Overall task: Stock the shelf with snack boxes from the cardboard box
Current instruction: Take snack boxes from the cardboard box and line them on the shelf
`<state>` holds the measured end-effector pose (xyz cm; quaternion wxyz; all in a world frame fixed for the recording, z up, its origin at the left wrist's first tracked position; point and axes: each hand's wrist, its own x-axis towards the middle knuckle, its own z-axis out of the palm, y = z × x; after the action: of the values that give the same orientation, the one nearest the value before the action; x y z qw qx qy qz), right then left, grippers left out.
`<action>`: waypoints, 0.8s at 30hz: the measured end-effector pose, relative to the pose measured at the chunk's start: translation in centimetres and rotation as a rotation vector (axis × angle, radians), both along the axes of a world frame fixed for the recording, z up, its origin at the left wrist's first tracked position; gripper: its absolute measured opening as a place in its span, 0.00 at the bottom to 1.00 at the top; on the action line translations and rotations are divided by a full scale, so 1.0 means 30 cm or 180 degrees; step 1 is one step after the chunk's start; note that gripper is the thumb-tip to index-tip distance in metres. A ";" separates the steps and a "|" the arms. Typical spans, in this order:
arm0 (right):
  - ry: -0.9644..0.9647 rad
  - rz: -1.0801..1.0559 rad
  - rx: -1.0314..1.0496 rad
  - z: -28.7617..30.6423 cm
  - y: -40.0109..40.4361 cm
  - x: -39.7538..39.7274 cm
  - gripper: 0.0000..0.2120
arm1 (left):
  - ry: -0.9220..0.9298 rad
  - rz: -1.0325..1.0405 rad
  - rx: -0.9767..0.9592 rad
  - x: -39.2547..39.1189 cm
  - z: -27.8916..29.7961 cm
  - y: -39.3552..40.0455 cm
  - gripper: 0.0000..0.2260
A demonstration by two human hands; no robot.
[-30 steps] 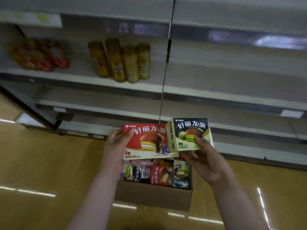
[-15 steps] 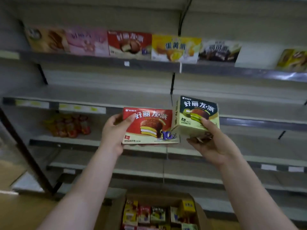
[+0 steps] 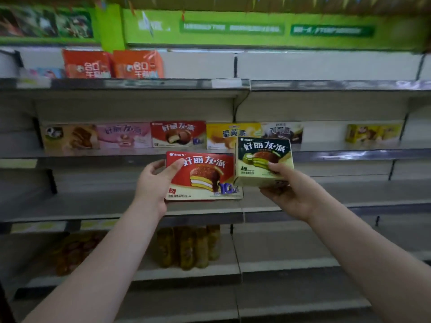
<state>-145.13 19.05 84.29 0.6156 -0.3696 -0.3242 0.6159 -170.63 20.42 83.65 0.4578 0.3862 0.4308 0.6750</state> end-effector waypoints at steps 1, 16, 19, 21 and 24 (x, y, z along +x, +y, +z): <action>0.0094 -0.0050 -0.0022 0.007 -0.007 0.018 0.07 | -0.0068 -0.0062 -0.0024 0.025 0.006 0.012 0.23; -0.0826 -0.0040 -0.0069 -0.056 -0.002 0.648 0.20 | -0.0257 -0.0480 -0.0218 0.674 -0.028 0.106 0.19; -0.0836 0.0034 0.0015 -0.049 0.024 0.772 0.18 | -0.0233 -0.0454 -0.0248 0.823 -0.026 0.121 0.18; -0.0734 0.0034 0.0019 -0.049 0.044 0.864 0.17 | -0.0191 -0.0441 -0.0290 0.935 -0.031 0.136 0.18; -0.0639 0.0050 0.0010 -0.039 0.091 0.979 0.19 | -0.0142 -0.0420 -0.0298 1.084 -0.030 0.172 0.15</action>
<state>-115.76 21.78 83.12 0.5758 -0.4259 -0.3881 0.5801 -138.10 25.59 82.74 0.5283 0.3768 0.4252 0.6310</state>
